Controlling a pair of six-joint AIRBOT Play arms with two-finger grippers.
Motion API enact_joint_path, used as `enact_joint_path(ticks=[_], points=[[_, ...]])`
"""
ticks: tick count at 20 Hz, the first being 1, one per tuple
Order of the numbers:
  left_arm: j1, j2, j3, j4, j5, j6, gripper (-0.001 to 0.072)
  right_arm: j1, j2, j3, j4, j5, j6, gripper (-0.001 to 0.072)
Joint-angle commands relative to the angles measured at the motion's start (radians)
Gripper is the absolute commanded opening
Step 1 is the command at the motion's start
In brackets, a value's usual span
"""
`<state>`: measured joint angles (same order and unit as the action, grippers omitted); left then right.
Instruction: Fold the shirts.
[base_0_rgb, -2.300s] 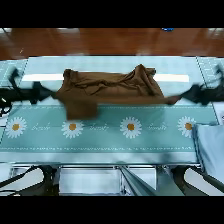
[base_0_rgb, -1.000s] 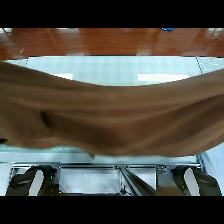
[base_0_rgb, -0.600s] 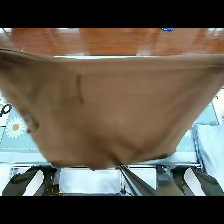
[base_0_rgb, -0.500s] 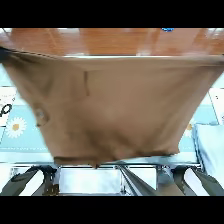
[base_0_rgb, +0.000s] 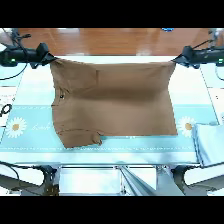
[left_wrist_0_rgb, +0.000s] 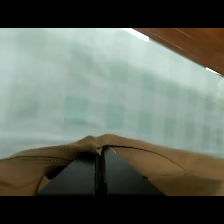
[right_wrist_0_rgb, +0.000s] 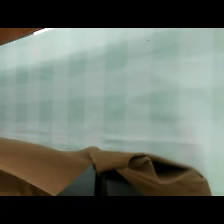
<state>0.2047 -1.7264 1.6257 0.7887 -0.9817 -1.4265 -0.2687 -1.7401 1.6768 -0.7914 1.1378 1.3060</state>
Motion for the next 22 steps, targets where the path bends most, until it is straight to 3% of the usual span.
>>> enact_joint_path(ticks=[1, 5, 8, 13, 22], points=[[0.001, -0.146, 0.097, -0.022, 0.007, -0.063, 0.0013, 0.018, -0.189, 0.136, 0.004, 0.000, 0.082, 0.0028], [0.002, -0.143, 0.097, -0.019, -0.086, -0.013, 0.0013, 0.012, -0.190, 0.142, -0.029, 0.066, 0.080, 0.0029], [0.006, -0.122, 0.097, -0.005, -0.253, 0.072, 0.0013, -0.005, -0.188, 0.142, -0.049, 0.232, 0.066, 0.0028], [0.009, -0.069, 0.043, 0.148, -0.490, 0.098, 0.0014, -0.011, -0.140, 0.122, -0.289, 0.384, 0.080, 0.0029], [0.024, -0.044, -0.182, 0.227, -0.515, 0.094, 0.0013, -0.008, -0.141, -0.029, -0.290, 0.390, 0.072, 0.0029]])
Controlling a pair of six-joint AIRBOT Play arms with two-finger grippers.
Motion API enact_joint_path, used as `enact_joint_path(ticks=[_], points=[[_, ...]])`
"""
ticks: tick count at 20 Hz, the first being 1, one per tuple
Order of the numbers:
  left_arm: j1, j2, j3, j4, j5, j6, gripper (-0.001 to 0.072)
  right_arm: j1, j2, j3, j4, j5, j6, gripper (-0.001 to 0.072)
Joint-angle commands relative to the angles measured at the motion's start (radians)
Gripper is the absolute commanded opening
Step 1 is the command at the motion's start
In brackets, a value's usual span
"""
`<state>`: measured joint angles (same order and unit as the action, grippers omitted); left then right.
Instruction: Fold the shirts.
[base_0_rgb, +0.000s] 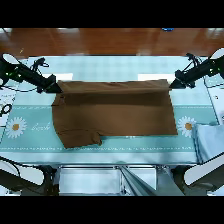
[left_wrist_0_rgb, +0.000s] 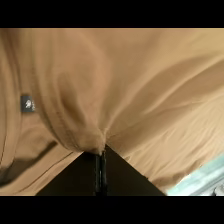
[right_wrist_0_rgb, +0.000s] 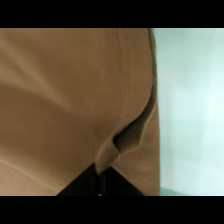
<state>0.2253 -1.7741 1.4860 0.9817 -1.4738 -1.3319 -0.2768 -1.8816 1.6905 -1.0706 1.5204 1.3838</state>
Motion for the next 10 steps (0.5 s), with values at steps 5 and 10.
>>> enact_joint_path(ticks=[5, 10], points=[[0.005, 0.004, -0.052, 0.044, -0.031, -0.007, 0.0013, 0.000, 0.000, -0.069, -0.010, -0.010, -0.008, 0.0029], [0.007, 0.003, -0.052, 0.043, -0.062, -0.010, 0.0033, 0.000, 0.000, -0.069, -0.010, -0.032, 0.014, 0.0116]])
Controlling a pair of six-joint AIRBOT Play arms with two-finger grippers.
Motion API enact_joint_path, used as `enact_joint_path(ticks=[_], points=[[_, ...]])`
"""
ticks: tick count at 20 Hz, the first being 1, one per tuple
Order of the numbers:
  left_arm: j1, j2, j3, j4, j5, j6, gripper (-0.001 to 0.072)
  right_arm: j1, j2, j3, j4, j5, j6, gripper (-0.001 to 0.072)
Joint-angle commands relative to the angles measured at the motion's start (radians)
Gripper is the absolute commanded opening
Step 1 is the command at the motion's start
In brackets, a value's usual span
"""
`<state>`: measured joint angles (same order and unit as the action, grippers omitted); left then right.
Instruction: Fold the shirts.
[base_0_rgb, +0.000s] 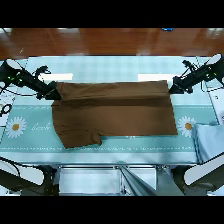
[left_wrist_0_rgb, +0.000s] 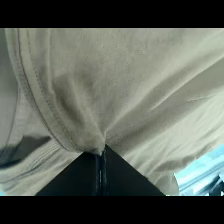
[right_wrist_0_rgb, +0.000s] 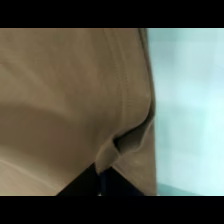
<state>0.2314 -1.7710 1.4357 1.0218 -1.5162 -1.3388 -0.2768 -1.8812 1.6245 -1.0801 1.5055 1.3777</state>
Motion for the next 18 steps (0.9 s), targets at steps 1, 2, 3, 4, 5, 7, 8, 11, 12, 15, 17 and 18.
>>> enact_joint_path(ticks=[1, 2, 3, 4, 5, 7, 8, 11, 12, 15, 17, 18], points=[[0.000, 0.001, -0.002, 0.004, -0.031, -0.020, 0.0239, 0.000, 0.000, -0.003, 0.000, -0.022, 0.046, 0.0345], [0.001, 0.003, -0.002, 0.005, -0.042, -0.023, 0.0500, 0.000, 0.001, -0.003, 0.000, -0.021, 0.050, 0.0411], [0.011, 0.010, 0.002, 0.011, -0.039, -0.029, 0.0511, -0.006, 0.011, -0.002, -0.005, -0.021, 0.071, 0.0411], [0.032, 0.024, 0.006, 0.005, -0.031, -0.060, 0.0511, -0.021, 0.025, 0.009, -0.015, -0.021, 0.094, 0.0411], [0.055, 0.047, 0.006, -0.006, -0.027, -0.072, 0.0511, -0.045, 0.051, 0.018, -0.022, -0.022, 0.109, 0.0411], [0.108, 0.128, -0.014, -0.003, -0.027, -0.071, 0.0511, -0.102, 0.123, 0.016, -0.058, -0.015, 0.119, 0.0411], [0.138, 0.180, -0.043, 0.013, -0.018, -0.069, 0.0511, -0.128, 0.163, 0.002, -0.081, -0.014, 0.119, 0.0411], [0.298, 0.378, -0.248, 0.078, 0.063, -0.083, 0.0510, -0.209, 0.325, -0.177, -0.102, -0.092, 0.119, 0.0411], [0.381, 0.442, -0.340, 0.060, 0.082, -0.085, 0.0510, -0.228, 0.395, -0.289, -0.081, -0.148, 0.113, 0.0411], [0.583, 0.613, -0.636, -0.036, 0.120, -0.033, 0.0510, -0.251, 0.582, -0.614, 0.073, -0.305, -0.023, 0.0411], [0.641, 0.703, -0.818, -0.033, 0.185, -0.039, 0.0510, -0.251, 0.668, -0.779, 0.195, -0.351, -0.096, 0.0411], [0.647, 0.724, -0.877, -0.037, 0.203, -0.038, 0.0510, -0.250, 0.702, -0.845, 0.247, -0.351, -0.132, 0.0411]])
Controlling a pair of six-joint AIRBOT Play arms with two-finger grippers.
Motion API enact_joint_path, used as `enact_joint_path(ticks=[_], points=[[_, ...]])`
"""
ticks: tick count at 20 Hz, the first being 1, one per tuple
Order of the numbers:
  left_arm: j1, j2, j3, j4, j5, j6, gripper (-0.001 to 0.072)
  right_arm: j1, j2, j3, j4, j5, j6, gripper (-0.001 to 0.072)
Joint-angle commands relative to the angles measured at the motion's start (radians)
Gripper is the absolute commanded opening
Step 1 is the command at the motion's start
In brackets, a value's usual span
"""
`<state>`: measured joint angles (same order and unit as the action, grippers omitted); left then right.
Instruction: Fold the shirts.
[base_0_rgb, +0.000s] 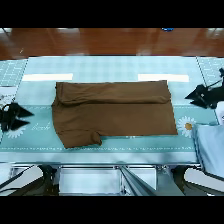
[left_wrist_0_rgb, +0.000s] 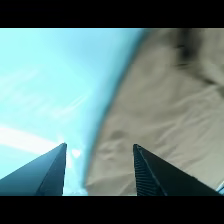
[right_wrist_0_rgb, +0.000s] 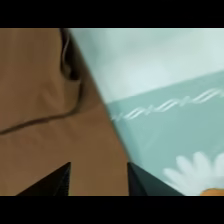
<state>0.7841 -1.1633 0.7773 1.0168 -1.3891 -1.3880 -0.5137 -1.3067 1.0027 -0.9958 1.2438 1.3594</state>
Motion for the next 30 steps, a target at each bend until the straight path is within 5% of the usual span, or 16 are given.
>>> enact_joint_path(ticks=[1, 10, 17, 18, 20, 25, 30], points=[[0.091, 0.126, -0.267, -0.039, 0.082, 0.013, 0.0509, -0.012, 0.154, -0.272, 0.196, -0.089, -0.141, 0.0411], [-0.172, 0.116, -0.418, -0.072, 0.069, 0.056, 0.0509, -0.010, 0.219, -0.352, 0.210, -0.066, -0.161, 0.0411], [-0.374, -0.016, -0.418, -0.173, 0.185, 0.071, 0.0508, -0.010, 0.219, -0.351, 0.219, -0.067, -0.159, 0.0411], [-0.407, -0.034, -0.418, -0.191, 0.203, 0.072, 0.0489, -0.016, 0.219, -0.349, 0.227, -0.065, -0.159, 0.0411], [-0.444, -0.055, -0.417, -0.192, 0.211, 0.122, 0.0020, -0.063, 0.220, -0.320, 0.222, -0.034, -0.159, 0.0411], [-0.446, -0.043, -0.417, -0.191, 0.188, 0.155, 0.0013, -0.255, 0.219, -0.353, -0.135, 0.072, 0.022, 0.0414], [-0.446, -0.043, -0.418, -0.192, 0.208, 0.157, 0.0013, -0.255, 0.219, -0.452, -0.120, 0.090, 0.017, 0.0414]])
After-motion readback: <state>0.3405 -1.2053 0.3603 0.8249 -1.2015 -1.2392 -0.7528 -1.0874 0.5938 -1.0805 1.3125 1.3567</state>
